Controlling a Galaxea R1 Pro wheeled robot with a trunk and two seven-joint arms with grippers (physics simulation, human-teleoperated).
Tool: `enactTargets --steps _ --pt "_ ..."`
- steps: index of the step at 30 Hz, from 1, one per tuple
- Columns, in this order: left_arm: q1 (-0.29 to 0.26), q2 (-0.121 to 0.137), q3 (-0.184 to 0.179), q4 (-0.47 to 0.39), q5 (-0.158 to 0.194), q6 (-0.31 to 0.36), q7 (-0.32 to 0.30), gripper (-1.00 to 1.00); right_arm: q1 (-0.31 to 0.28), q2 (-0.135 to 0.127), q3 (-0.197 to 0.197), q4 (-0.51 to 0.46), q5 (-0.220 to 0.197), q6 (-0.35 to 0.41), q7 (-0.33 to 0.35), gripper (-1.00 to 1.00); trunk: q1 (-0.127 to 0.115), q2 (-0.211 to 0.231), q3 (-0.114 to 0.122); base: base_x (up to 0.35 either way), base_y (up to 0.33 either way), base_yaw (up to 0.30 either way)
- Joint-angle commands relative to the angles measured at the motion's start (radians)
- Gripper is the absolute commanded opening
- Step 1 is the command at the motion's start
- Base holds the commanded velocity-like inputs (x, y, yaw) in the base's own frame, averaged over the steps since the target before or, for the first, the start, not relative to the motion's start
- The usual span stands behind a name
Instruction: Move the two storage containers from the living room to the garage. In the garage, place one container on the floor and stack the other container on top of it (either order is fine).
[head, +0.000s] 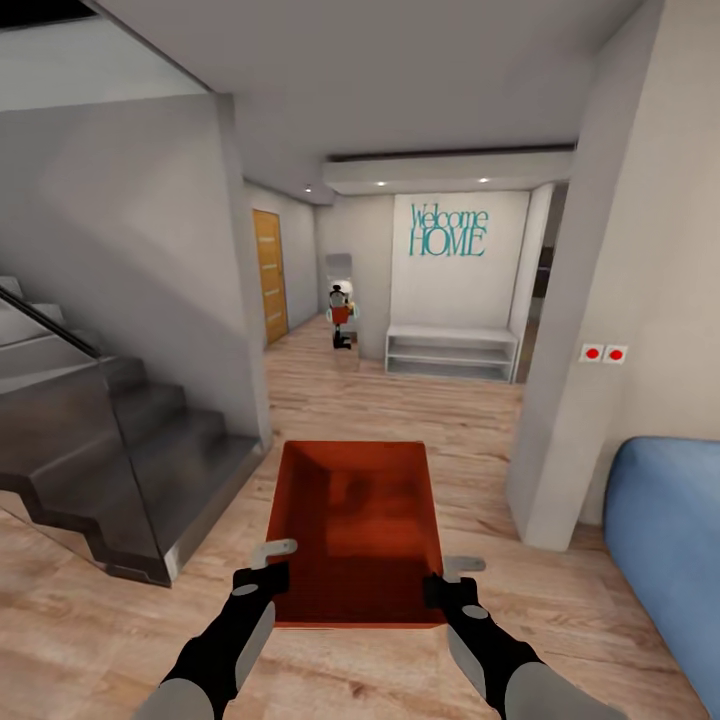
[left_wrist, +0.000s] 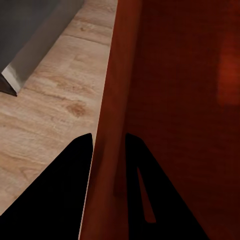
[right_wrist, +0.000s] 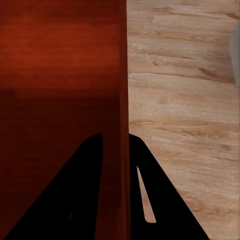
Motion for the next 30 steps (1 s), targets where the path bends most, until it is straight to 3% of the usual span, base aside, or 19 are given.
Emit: enactTargets --steps 1,30 --pt "0.0 0.005 0.026 -0.001 0.011 0.006 0.012 -1.0 0.0 -0.011 0.008 -0.002 -0.003 -0.003 -0.006 -1.0 0.001 -0.001 0.0 0.321 0.0 0.0" --pt "-0.001 0.005 0.026 0.0 0.011 0.006 0.012 -1.0 0.0 -0.011 0.009 -0.005 -0.003 0.0 -0.006 -1.0 0.001 -0.001 0.0 0.321 0.0 0.0"
